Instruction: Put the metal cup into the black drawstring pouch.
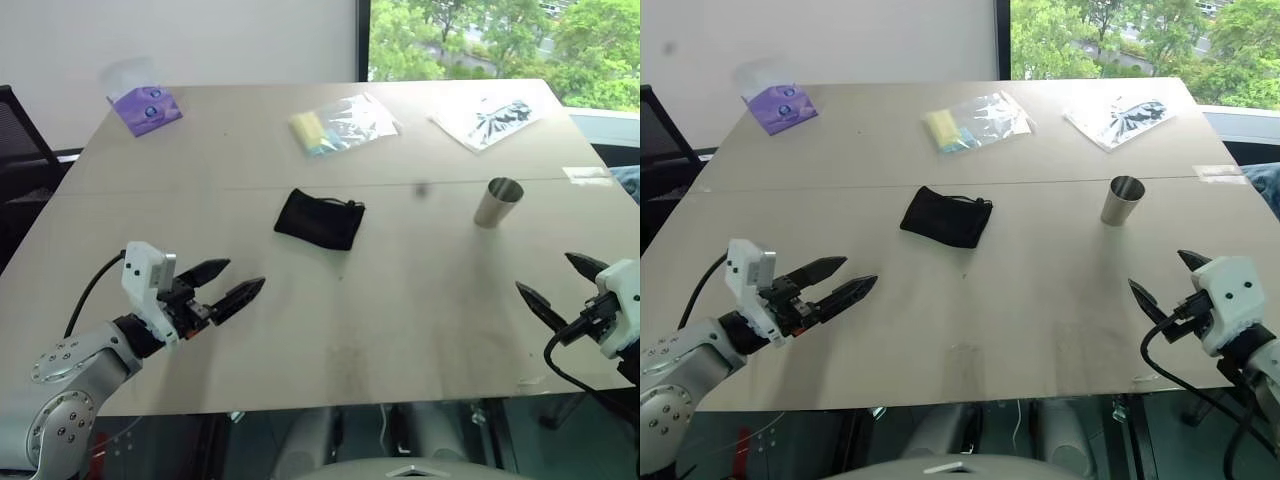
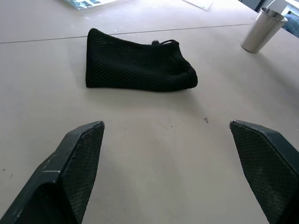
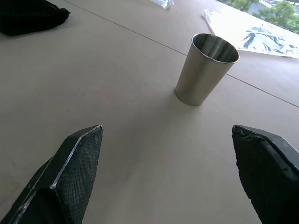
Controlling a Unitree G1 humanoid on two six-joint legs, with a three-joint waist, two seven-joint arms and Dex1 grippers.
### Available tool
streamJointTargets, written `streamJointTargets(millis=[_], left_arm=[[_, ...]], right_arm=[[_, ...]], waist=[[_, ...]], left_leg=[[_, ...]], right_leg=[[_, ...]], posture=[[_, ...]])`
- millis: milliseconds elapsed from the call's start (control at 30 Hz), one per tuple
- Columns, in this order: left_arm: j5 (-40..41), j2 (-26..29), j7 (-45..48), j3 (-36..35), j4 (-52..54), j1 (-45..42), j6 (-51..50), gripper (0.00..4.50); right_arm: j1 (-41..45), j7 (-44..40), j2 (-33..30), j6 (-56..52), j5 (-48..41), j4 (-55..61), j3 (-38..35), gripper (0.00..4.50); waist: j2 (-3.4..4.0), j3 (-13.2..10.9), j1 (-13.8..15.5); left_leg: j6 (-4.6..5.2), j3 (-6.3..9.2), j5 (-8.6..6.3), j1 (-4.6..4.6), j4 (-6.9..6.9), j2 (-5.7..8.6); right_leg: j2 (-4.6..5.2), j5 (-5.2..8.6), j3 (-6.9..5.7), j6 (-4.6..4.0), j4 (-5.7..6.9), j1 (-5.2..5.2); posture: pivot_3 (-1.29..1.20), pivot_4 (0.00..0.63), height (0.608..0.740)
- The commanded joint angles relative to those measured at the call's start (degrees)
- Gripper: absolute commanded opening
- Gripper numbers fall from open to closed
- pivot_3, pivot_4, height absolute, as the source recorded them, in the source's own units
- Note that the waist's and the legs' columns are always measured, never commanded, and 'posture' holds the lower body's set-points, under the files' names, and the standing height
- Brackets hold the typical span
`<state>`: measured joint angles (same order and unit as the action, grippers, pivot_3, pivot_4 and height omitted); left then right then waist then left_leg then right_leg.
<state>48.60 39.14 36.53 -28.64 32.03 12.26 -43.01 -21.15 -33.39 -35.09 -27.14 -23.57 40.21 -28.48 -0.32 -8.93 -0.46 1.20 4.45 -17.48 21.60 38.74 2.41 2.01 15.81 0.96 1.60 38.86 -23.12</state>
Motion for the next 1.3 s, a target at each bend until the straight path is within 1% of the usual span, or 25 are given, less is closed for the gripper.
streamJointTargets(millis=[33, 100, 200, 300, 467, 500, 567, 600, 667, 767, 833, 900, 933, 1033, 1133, 1300], left_arm=[[1.12, 0.77, -1.92, -0.26, 1.29, -2.99, -0.08, 4.45], [2.77, 0.77, -4.15, 0.54, 1.16, -6.24, -1.95, 4.45], [3.90, 0.46, -5.56, 1.39, 1.85, -7.56, -3.47, 4.45], [6.21, -0.33, -8.91, 2.61, 2.23, -10.28, -5.36, 4.45], [7.69, -2.28, -22.39, 8.22, 4.01, -18.36, -13.08, 4.45], [7.21, -2.80, -24.74, 8.97, 3.96, -19.67, -14.03, 4.45], [1.80, -3.95, -32.97, 13.22, 4.67, -24.06, -17.51, 4.45], [1.13, -5.09, -36.30, 14.46, 3.99, -26.45, -19.80, 4.45], [2.57, -6.78, -39.43, 16.61, 1.38, -32.10, -25.89, 4.45], [2.28, -10.89, -41.24, 20.62, -3.57, -40.78, -33.21, 4.45], [-0.57, -13.11, -40.61, 25.20, -6.20, -45.33, -33.34, 4.45], [-1.51, -15.82, -40.10, 26.69, -8.89, -48.03, -33.71, 4.45], [-2.41, -17.14, -40.69, 27.29, -10.62, -49.45, -35.14, 4.45], [-8.16, -21.24, -43.21, 32.68, -16.93, -54.46, -37.82, 4.45], [-15.29, -20.78, -42.86, 40.60, -20.39, -57.77, -35.37, 4.45], [-20.60, -22.74, -41.38, 43.63, -22.66, -57.89, -34.17, 4.45]], right_arm=[[2.41, 1.43, 0.09, -0.62, -1.29, 2.12, 0.44, 4.50], [4.91, 3.13, 0.55, -2.11, -1.97, 3.16, 2.12, 4.50], [6.54, 4.74, 0.74, -4.17, -2.60, 4.97, 3.33, 4.50], [8.40, 5.08, 0.34, -5.31, -4.09, 5.64, 3.84, 4.50], [11.36, 2.64, -1.52, -6.49, -8.72, 8.11, 5.79, 4.50], [11.98, 2.50, -2.02, -6.77, -9.01, 8.44, 6.46, 4.50], [12.99, 1.51, -3.41, -5.69, -7.78, 8.92, 8.33, 4.50], [13.44, 0.97, -3.85, -5.86, -8.63, 9.15, 8.73, 4.50], [14.21, 0.36, -4.39, -6.51, -10.97, 9.34, 8.39, 4.50], [14.00, -1.72, -5.36, -5.47, -12.05, 9.26, 8.34, 4.50], [13.29, -3.00, -5.62, -3.90, -11.72, 9.04, 8.75, 4.50], [13.24, -2.87, -5.36, -3.08, -11.00, 9.02, 9.21, 4.50], [13.28, -2.36, -5.03, -2.91, -10.67, 8.96, 9.47, 4.50], [11.72, -1.92, -3.98, -0.34, -8.34, 7.64, 9.05, 4.50], [10.92, -1.06, -3.39, 0.46, -6.94, 7.45, 8.93, 4.50], [10.63, 0.02, -3.74, -0.86, -7.39, 9.08, 8.76, 4.50]], waist=[[0.00, 0.00, 0.00], [-0.01, 0.00, 0.04], [0.01, 0.02, -0.04], [-0.02, 0.00, -0.07], [-0.03, 0.01, 0.28], [-0.03, 0.01, 0.27], [-0.06, 0.01, 0.23], [-0.08, 0.00, 0.24], [-0.10, 0.00, 0.37], [-0.20, 0.02, 1.19], [-0.22, 0.02, 1.25], [-0.22, 0.01, 1.24], [-0.23, 0.01, 1.13], [-0.23, 0.01, 1.18], [-0.23, 0.01, 1.05], [-0.23, 0.01, 1.17]], left_leg=[[0.00, 0.00, 0.00, 0.00, 0.00, 0.00], [0.00, 0.01, 0.00, 0.00, 0.02, 0.00], [0.00, 0.01, 0.00, -0.01, 0.05, 0.00], [0.00, 0.01, 0.00, 0.06, 0.05, 0.00], [0.00, 0.03, 0.00, 0.07, 0.12, 0.00], [0.00, 0.04, 0.00, 0.06, 0.14, 0.00], [0.00, 0.03, 0.00, 0.07, 0.17, 0.01], [0.00, 0.03, 0.00, 0.07, 0.20, 0.02], [0.00, 0.04, 0.00, 0.08, 0.21, 0.02], [0.00, 0.16, 0.00, 0.16, 0.44, 0.07], [0.02, 0.15, -0.01, 0.17, 0.45, 0.12], [0.03, 0.15, -0.02, 0.20, 0.45, 0.14], [0.03, 0.15, -0.02, 0.20, 0.45, 0.14], [0.02, 0.15, -0.01, 0.18, 0.45, 0.12], [0.02, 0.14, -0.01, 0.19, 0.46, 0.13], [0.02, 0.12, -0.01, 0.18, 0.45, 0.10]], right_leg=[[0.00, 0.00, 0.00, 0.00, 0.00, 0.00], [0.00, 0.00, -0.01, 0.00, 0.02, 0.00], [0.00, -0.03, -0.01, -0.03, 0.04, 0.01], [-0.02, -0.02, -0.01, -0.03, -0.02, -0.02], [-0.02, -0.03, -0.04, -0.02, 0.00, -0.02], [-0.02, -0.03, -0.04, -0.02, 0.02, -0.01], [-0.03, -0.03, -0.04, -0.01, 0.02, -0.01], [-0.04, -0.03, -0.04, -0.01, 0.03, -0.01], [-0.05, -0.03, -0.04, -0.01, 0.04, -0.01], [-0.08, -0.04, -0.17, 0.00, 0.09, 0.01], [-0.06, -0.04, -0.15, 0.01, 0.08, 0.03], [-0.05, -0.04, -0.14, 0.01, 0.06, 0.01], [-0.04, -0.04, -0.13, 0.01, 0.06, 0.01], [-0.06, -0.04, -0.14, 0.00, 0.08, 0.00], [-0.06, -0.04, -0.11, 0.01, 0.09, 0.00], [-0.06, -0.04, -0.08, 0.00, 0.09, -0.02]], posture=[[0.00, 0.150, 0.740], [0.00, 0.150, 0.740], [0.00, 0.150, 0.740], [0.00, 0.150, 0.740], [0.00, 0.150, 0.740], [0.00, 0.150, 0.740], [0.00, 0.150, 0.740], [0.00, 0.150, 0.740], [0.00, 0.150, 0.740], [0.00, 0.150, 0.740], [0.00, 0.150, 0.740], [0.00, 0.150, 0.740], [0.00, 0.150, 0.740], [0.00, 0.150, 0.740], [0.00, 0.150, 0.740], [0.00, 0.150, 0.740]])
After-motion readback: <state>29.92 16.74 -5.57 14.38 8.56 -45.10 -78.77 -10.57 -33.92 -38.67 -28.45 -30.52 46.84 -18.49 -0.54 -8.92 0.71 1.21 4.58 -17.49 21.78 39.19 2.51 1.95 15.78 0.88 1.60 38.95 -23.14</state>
